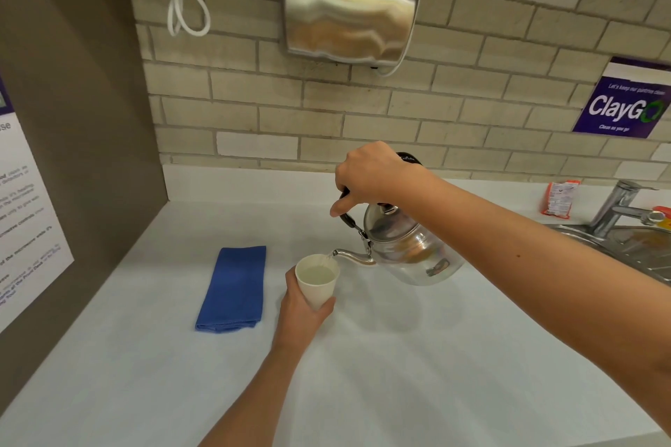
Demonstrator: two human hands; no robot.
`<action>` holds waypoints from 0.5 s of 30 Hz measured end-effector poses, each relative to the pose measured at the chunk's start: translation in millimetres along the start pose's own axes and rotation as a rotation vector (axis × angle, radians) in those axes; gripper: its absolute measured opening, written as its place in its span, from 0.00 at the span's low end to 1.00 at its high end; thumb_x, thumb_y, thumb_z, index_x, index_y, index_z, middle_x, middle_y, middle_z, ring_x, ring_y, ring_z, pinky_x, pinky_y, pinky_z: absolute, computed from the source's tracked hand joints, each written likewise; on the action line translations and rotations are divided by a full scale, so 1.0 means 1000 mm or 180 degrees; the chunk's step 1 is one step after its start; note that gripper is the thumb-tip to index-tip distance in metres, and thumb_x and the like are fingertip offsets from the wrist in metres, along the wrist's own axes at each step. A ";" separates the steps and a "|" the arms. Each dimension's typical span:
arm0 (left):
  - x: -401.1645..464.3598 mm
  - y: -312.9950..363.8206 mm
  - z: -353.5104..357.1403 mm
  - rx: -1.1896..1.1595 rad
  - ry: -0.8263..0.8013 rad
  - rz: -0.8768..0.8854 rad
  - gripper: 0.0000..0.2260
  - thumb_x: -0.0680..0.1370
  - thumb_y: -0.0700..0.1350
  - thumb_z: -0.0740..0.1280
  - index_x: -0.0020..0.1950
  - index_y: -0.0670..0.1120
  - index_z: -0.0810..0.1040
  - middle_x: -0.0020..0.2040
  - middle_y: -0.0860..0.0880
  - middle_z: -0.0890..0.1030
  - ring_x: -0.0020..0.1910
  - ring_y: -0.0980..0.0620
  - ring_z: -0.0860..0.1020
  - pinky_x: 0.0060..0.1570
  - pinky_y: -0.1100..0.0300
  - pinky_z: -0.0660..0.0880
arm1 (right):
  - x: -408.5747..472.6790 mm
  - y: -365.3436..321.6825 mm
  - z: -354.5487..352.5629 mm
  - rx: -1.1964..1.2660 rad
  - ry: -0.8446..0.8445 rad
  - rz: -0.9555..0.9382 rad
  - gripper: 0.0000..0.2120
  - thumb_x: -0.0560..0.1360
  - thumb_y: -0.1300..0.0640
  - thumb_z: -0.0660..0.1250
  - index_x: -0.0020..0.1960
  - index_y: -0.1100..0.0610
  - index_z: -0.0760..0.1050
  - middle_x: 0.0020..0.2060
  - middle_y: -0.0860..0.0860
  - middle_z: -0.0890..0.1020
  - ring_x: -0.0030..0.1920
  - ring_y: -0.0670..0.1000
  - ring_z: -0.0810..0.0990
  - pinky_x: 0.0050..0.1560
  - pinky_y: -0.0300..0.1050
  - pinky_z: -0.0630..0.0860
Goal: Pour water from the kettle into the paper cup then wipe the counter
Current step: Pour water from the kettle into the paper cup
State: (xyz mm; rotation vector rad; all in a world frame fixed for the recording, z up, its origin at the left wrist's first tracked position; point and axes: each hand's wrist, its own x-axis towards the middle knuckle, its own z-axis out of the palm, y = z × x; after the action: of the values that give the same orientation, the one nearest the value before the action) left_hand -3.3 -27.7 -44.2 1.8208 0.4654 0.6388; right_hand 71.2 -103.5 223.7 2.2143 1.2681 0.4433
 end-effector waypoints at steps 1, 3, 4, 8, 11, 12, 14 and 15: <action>0.000 0.000 0.000 -0.0001 -0.0006 0.0009 0.37 0.65 0.46 0.77 0.66 0.51 0.58 0.60 0.46 0.74 0.52 0.51 0.72 0.51 0.58 0.73 | 0.000 -0.001 0.000 0.0005 -0.0007 0.0001 0.27 0.70 0.31 0.59 0.38 0.56 0.72 0.25 0.48 0.69 0.33 0.52 0.72 0.26 0.39 0.58; 0.000 0.001 0.000 0.0003 -0.0029 0.0003 0.38 0.65 0.46 0.77 0.66 0.51 0.57 0.61 0.46 0.73 0.54 0.50 0.72 0.52 0.57 0.74 | 0.001 -0.002 0.001 0.0012 -0.0028 0.0001 0.27 0.70 0.31 0.59 0.39 0.56 0.75 0.25 0.48 0.69 0.33 0.52 0.72 0.26 0.39 0.58; 0.000 0.001 0.000 0.0006 -0.0038 -0.0002 0.38 0.65 0.46 0.77 0.66 0.51 0.57 0.61 0.46 0.73 0.55 0.50 0.72 0.53 0.57 0.74 | 0.001 -0.002 0.001 0.0012 -0.0036 0.0001 0.27 0.70 0.31 0.59 0.40 0.56 0.76 0.25 0.47 0.69 0.33 0.52 0.72 0.26 0.39 0.57; 0.000 0.002 -0.001 -0.0008 -0.0023 -0.0005 0.37 0.65 0.46 0.77 0.66 0.51 0.58 0.61 0.46 0.73 0.53 0.51 0.72 0.52 0.59 0.73 | 0.003 -0.003 0.002 0.0018 -0.0019 0.0007 0.29 0.70 0.31 0.60 0.45 0.57 0.79 0.25 0.47 0.69 0.30 0.50 0.70 0.26 0.39 0.57; 0.001 0.001 0.000 -0.0033 -0.0023 0.0007 0.37 0.65 0.46 0.77 0.66 0.51 0.58 0.61 0.46 0.73 0.56 0.48 0.74 0.52 0.58 0.73 | 0.003 -0.003 0.002 0.0017 0.0000 -0.0006 0.29 0.70 0.31 0.60 0.45 0.57 0.79 0.25 0.47 0.69 0.32 0.51 0.72 0.26 0.39 0.57; 0.001 0.001 0.000 -0.0038 -0.0022 0.0011 0.37 0.65 0.46 0.77 0.66 0.51 0.58 0.61 0.47 0.74 0.57 0.47 0.74 0.52 0.58 0.73 | 0.003 -0.003 0.002 0.0029 0.0002 -0.0005 0.29 0.70 0.31 0.60 0.45 0.57 0.79 0.25 0.47 0.70 0.33 0.51 0.72 0.26 0.39 0.57; 0.001 0.001 0.000 -0.0036 -0.0025 0.0009 0.37 0.65 0.47 0.77 0.66 0.51 0.58 0.60 0.47 0.74 0.56 0.47 0.74 0.51 0.58 0.73 | 0.004 -0.004 0.002 0.0038 0.0009 -0.0001 0.29 0.70 0.31 0.60 0.46 0.57 0.80 0.25 0.47 0.70 0.34 0.52 0.72 0.26 0.39 0.57; 0.001 0.001 0.000 -0.0035 -0.0026 0.0007 0.37 0.65 0.47 0.77 0.66 0.51 0.58 0.60 0.47 0.74 0.55 0.48 0.74 0.51 0.59 0.73 | 0.004 -0.004 0.002 0.0037 0.0008 0.0001 0.29 0.70 0.31 0.60 0.46 0.56 0.80 0.25 0.47 0.70 0.34 0.52 0.72 0.26 0.39 0.57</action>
State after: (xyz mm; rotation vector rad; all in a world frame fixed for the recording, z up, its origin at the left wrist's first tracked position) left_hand -2.8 -27.4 -43.4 1.8131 0.4536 0.6343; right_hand 71.6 -98.9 220.1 2.2242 1.2749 0.4399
